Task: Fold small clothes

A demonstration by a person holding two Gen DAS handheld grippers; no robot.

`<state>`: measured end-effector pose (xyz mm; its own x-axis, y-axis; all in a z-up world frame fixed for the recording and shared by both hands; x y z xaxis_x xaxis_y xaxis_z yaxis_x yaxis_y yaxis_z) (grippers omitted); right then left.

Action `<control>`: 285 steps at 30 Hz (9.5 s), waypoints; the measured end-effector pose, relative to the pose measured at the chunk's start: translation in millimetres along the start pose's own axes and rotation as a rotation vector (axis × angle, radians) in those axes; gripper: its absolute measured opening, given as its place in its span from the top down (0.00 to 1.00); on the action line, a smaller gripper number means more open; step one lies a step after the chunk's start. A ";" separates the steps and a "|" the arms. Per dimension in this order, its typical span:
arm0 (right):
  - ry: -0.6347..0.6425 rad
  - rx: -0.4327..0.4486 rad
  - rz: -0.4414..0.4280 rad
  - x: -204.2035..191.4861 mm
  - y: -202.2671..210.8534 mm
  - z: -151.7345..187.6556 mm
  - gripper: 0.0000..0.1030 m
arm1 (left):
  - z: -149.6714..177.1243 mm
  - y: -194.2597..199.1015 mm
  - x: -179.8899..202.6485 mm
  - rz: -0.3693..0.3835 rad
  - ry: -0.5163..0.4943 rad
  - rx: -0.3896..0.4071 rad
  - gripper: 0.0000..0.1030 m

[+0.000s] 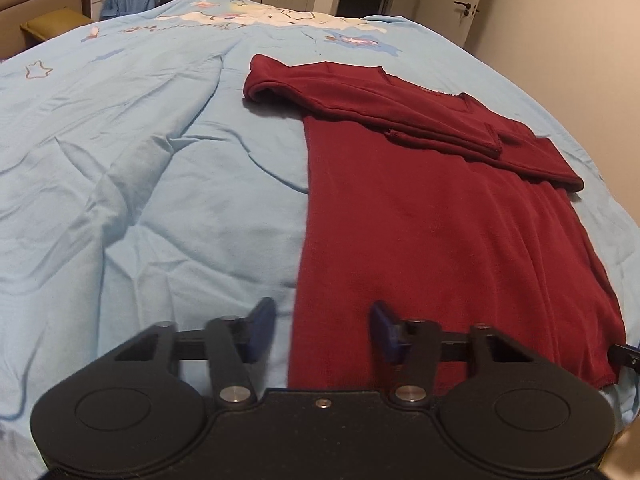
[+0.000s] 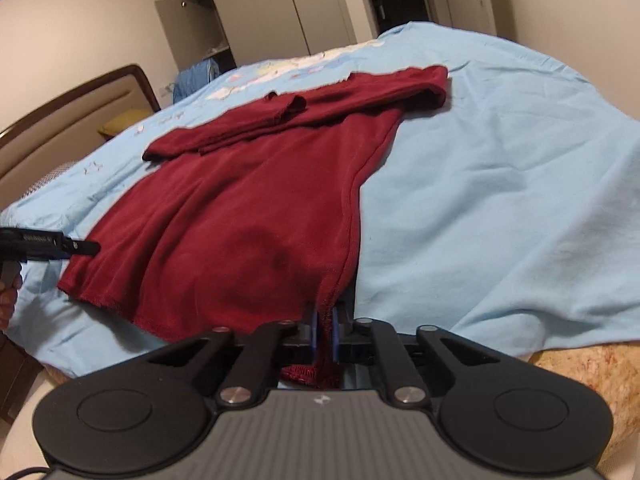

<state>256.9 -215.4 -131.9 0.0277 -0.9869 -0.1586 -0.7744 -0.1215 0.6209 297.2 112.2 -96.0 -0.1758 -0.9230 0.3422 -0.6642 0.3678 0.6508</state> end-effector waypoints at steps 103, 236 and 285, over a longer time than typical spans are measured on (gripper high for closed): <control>0.588 0.460 0.098 -10.1 80.1 -52.0 0.94 | 103.1 47.0 127.4 -0.178 -0.678 0.169 0.89; 0.060 0.086 -0.358 54.7 -220.3 -201.7 0.01 | -147.2 -173.2 -19.5 0.373 0.108 0.300 0.01; 0.273 0.426 0.105 -82.6 -94.1 -59.2 0.00 | 22.4 4.9 9.0 0.028 0.298 0.422 0.01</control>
<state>365.0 -128.7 -131.8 0.0561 -0.9900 0.1296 -0.9691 -0.0227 0.2458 276.1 103.1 -105.0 -0.0238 -0.8189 0.5734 -0.9083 0.2574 0.3298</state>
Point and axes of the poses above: each gripper's, at about its wrist camera, not at the fingertips, and y roughly against the way its jaws point, x to its right, z to its underside, the point moved 8 cm from there along -y, roughly the way its jaws point, and after that the axes turned 13 degrees about z, right-handed, at the moved point
